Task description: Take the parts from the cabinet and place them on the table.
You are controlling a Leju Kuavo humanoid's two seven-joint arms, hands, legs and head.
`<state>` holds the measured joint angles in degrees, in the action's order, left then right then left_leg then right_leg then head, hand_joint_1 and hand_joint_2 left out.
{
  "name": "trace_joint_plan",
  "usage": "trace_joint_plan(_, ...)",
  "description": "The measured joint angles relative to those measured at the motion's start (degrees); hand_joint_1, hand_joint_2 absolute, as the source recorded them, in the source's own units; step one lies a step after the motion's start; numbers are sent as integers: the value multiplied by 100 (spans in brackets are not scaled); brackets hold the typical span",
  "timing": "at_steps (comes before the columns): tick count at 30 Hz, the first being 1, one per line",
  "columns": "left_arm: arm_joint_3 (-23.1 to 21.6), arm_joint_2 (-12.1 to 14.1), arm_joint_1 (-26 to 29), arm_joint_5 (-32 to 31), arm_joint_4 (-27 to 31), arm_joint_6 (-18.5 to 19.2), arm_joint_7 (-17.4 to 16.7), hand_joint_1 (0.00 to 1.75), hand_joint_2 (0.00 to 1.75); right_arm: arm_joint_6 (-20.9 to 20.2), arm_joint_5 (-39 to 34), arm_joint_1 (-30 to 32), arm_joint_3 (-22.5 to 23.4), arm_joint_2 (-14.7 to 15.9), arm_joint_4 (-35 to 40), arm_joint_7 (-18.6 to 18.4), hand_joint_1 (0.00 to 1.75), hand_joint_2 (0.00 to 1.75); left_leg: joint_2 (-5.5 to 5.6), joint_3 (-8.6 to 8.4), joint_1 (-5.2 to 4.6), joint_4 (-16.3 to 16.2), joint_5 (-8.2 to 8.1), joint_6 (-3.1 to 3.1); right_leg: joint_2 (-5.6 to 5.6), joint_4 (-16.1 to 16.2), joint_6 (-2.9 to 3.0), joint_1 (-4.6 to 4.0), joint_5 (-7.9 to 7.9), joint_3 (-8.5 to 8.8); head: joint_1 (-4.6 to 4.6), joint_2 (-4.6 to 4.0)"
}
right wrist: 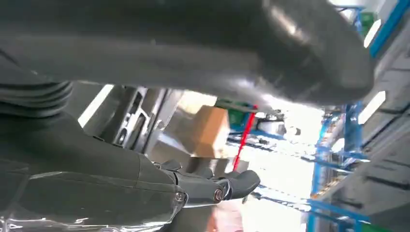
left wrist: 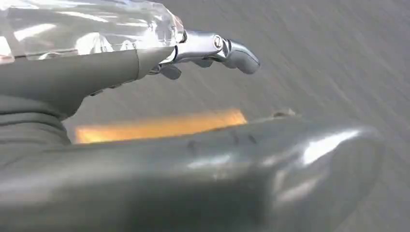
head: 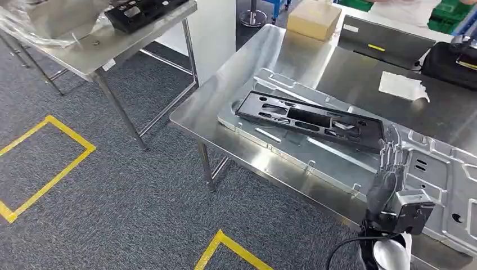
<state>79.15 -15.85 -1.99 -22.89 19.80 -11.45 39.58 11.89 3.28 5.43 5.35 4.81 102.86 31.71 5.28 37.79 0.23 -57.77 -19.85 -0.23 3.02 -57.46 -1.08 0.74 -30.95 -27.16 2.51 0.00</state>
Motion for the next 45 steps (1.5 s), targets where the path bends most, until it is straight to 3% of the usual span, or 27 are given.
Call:
trace_joint_plan(2,-825,147,53,189,125,806,48,0,0,73,-18,104,-4,-2,5,42,0,0,88,52,13,-4,49,-59,-173,38,131,68,108,-61,-2,0)
trace_joint_plan(3,-1334,153,101,394,287,918,64,0,0,90,-35,239,-4,-2,65,70,0,0,-247,153,-10,-231,-312,-80,-241,38,191,47,178,-137,2,0)
trace_joint_plan(6,-2185,186,190,763,584,887,64,0,0,60,-3,494,-4,-7,192,125,0,0,-469,403,33,-1475,-1287,-147,-430,27,229,16,332,-323,2,0)
trace_joint_plan(8,-2732,204,255,1046,744,867,64,0,0,53,106,537,-4,-48,199,120,0,0,-488,391,45,-1918,-1307,-163,-528,7,211,5,431,-473,2,0)
trace_joint_plan(9,-2878,208,286,1171,783,870,64,0,0,57,155,560,-4,-63,214,112,0,0,-491,238,47,-1848,-1133,-165,-598,-7,204,0,479,-552,2,0)
trace_joint_plan(11,-3315,250,324,1353,889,876,64,0,0,64,243,614,-4,-98,264,88,0,0,-550,-412,45,-1089,-766,-143,-722,-37,168,-6,572,-707,2,0)
trace_joint_plan(12,-3494,254,336,1413,927,870,64,0,0,90,292,660,-4,-109,302,83,0,0,-671,-842,45,-538,-782,-126,-768,-52,140,-9,611,-745,2,0)
trace_joint_plan(13,-3667,274,340,1467,962,839,64,0,0,101,334,731,-4,-118,350,81,0,0,-865,-1199,-10,20,-1033,-115,-827,-68,103,-29,639,-771,4,0)
trace_joint_plan(14,-3798,306,347,1494,979,808,68,0,0,112,389,777,-4,-140,407,81,0,0,-831,-1257,-52,212,-1093,-25,-884,-71,65,-24,669,-772,2,0)
trace_joint_plan(18,-4308,445,436,1272,947,712,70,0,0,94,611,904,-28,-199,527,79,0,0,-684,-1073,-73,226,-894,191,-993,-15,-82,19,842,-799,2,0)
trace_joint_plan(20,-4311,505,391,1205,850,712,66,0,0,101,642,938,-72,-199,531,83,0,0,-636,-917,-61,233,-753,284,-509,-439,-120,42,240,-964,2,0)
trace_joint_plan(22,-4333,536,343,1168,745,697,66,0,0,180,651,980,-105,-195,531,79,0,0,-549,-734,-90,229,-605,331,-338,-1357,-106,22,-423,-1201,2,0)
trace_joint_plan(24,-4339,582,300,1163,556,660,64,0,0,256,695,980,-170,-181,516,72,0,0,-433,-565,-116,212,-469,331,-321,-1775,-67,-2,-457,-1199,2,0)
trace_joint_plan(27,-4368,641,251,1163,271,564,64,0,0,420,804,981,-269,-160,505,55,0,0,-260,-304,-128,140,-302,313,-238,-883,55,-70,127,-417,2,0)
trace_joint_plan(29,-4385,667,178,1166,40,533,64,0,0,527,898,983,-328,-122,507,33,0,0,-152,-184,-154,84,-208,278,95,86,204,-125,8,216,2,0)
trace_joint_plan(30,-4394,695,154,1174,-52,513,64,0,0,580,924,989,-332,-109,505,22,0,0,-103,-144,-140,85,-130,253,65,255,165,-102,-47,279,2,0)
trace_joint_plan(33,-4394,796,168,1233,-273,513,64,0,0,658,942,1002,-398,-66,470,18,0,0,65,-71,-155,136,52,135,-91,294,244,-94,100,177,2,0)
trace_joint_plan(34,-4394,842,164,1253,-323,518,64,0,0,689,955,989,-443,-61,455,13,0,0,-90,-24,-132,38,-112,142,-192,321,258,-73,176,153,2,0)
trace_joint_plan(35,-4392,859,160,1266,-354,533,59,0,0,698,986,999,-472,-50,442,11,0,0,-258,79,-120,-222,-470,111,-227,324,313,-65,229,80,2,0)
trace_joint_plan(37,-4392,892,136,1277,-385,603,61,0,0,706,1058,1004,-549,-35,389,-15,0,0,-417,300,-38,-1045,-1127,17,-379,304,311,-70,330,-54,2,0)
trace_joint_plan(38,-4392,903,127,1282,-398,612,61,0,0,704,1088,994,-601,-26,359,-15,0,0,-441,388,7,-1490,-1283,-33,-462,287,291,-67,388,-142,2,0)
trace_joint_plan(39,-4392,918,120,1284,-411,614,61,0,0,704,1108,989,-638,-17,330,-17,0,0,-454,387,50,-1719,-1239,-76,-539,258,271,-55,433,-221,2,0)
trace_joint_plan(40,-4392,921,117,1284,-420,614,61,0,0,706,1112,986,-658,-4,313,-17,0,0,-474,272,97,-1714,-1050,-123,-617,216,241,-43,475,-321,2,0)
trace_joint_plan(42,-4392,945,110,1284,-422,614,61,0,0,713,1112,975,-699,4,275,-20,0,0,-576,-308,192,-1043,-675,-222,-748,100,162,-5,538,-530,2,0)
trace_joint_plan(43,-4392,945,93,1284,-424,614,61,0,0,717,1112,967,-717,13,269,-20,0,0,-727,-705,228,-547,-723,-268,-799,22,124,-8,560,-593,2,0)
trace_joint_plan(44,-4394,942,59,1284,-426,621,61,0,0,722,1115,973,-717,26,271,-20,0,0,-861,-1035,188,-88,-977,-312,-839,-35,82,-11,568,-671,7,0)
trace_joint_plan(45,-4394,953,45,1284,-428,620,66,0,0,730,1117,950,-721,33,267,-15,0,0,-812,-1039,136,55,-1027,-163,-904,-68,35,-10,590,-692,0,0)
